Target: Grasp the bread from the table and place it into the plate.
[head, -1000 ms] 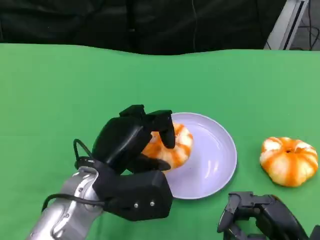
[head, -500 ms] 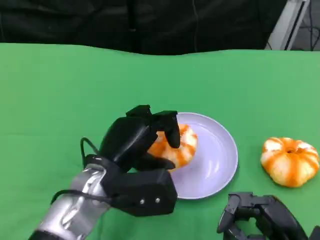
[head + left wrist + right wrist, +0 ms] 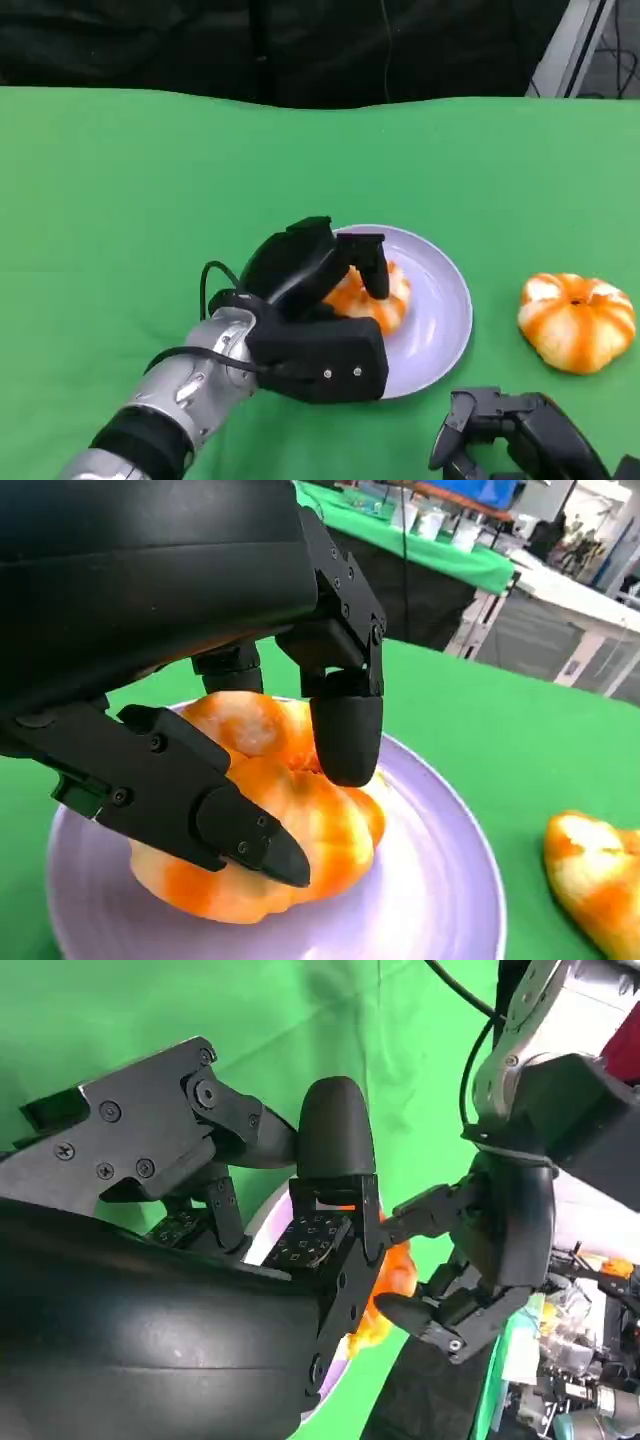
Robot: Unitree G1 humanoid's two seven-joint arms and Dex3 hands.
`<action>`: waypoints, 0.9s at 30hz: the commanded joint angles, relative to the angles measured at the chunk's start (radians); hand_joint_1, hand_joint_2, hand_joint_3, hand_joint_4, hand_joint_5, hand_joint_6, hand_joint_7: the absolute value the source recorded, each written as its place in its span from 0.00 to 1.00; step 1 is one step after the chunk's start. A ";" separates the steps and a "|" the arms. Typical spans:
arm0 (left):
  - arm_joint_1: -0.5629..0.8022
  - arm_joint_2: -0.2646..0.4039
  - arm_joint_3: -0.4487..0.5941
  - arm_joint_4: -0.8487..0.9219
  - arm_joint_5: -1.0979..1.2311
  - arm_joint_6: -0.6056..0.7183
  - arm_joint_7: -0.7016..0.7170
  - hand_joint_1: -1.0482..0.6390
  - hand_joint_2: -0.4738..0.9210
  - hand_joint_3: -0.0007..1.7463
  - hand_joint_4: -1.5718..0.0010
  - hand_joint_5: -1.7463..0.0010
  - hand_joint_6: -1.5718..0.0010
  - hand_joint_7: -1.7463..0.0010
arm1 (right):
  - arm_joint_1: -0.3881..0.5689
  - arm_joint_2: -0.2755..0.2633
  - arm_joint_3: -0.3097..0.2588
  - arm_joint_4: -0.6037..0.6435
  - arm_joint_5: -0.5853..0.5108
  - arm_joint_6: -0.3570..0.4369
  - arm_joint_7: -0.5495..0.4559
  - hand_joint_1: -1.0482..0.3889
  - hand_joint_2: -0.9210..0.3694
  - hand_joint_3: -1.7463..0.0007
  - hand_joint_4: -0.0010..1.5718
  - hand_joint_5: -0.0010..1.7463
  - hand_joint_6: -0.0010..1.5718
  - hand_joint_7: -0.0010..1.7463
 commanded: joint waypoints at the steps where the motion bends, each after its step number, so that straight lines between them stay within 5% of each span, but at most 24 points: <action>1: -0.016 -0.002 0.008 0.025 -0.025 -0.029 0.008 0.47 0.93 0.00 0.49 0.55 0.44 0.77 | 0.005 -0.011 -0.003 -0.007 0.006 -0.005 -0.001 0.65 0.23 0.45 0.53 0.82 0.55 0.66; 2: -0.020 0.006 0.001 0.024 -0.018 -0.030 0.000 0.47 0.93 0.00 0.46 0.65 0.39 0.87 | 0.004 -0.011 -0.003 -0.007 0.006 -0.005 -0.001 0.64 0.24 0.45 0.53 0.82 0.55 0.66; 4: -0.025 0.021 -0.011 0.017 -0.006 -0.028 -0.015 0.35 0.99 0.03 0.50 0.88 0.52 0.97 | 0.005 -0.012 -0.003 -0.006 0.004 -0.007 -0.003 0.64 0.24 0.45 0.53 0.82 0.55 0.66; 7: -0.022 0.032 -0.013 0.002 -0.012 -0.020 -0.045 0.22 1.00 0.15 0.62 0.98 0.66 1.00 | 0.007 -0.013 -0.002 -0.007 -0.003 -0.009 -0.008 0.64 0.24 0.45 0.53 0.82 0.55 0.67; 14: -0.006 0.031 0.011 -0.040 -0.071 -0.001 -0.146 0.13 1.00 0.29 0.79 1.00 0.79 1.00 | 0.015 -0.012 0.000 -0.024 0.010 0.017 0.000 0.64 0.25 0.44 0.53 0.83 0.55 0.67; 25: 0.018 0.042 0.030 -0.087 -0.121 0.003 -0.202 0.12 1.00 0.31 0.80 1.00 0.80 1.00 | 0.015 -0.012 0.000 -0.028 0.003 0.015 -0.005 0.64 0.25 0.43 0.53 0.84 0.55 0.67; 27: 0.045 0.052 0.055 -0.133 -0.177 -0.003 -0.261 0.03 1.00 0.46 0.85 1.00 0.86 1.00 | 0.013 -0.012 -0.001 -0.023 -0.004 0.005 -0.012 0.65 0.25 0.43 0.53 0.83 0.55 0.66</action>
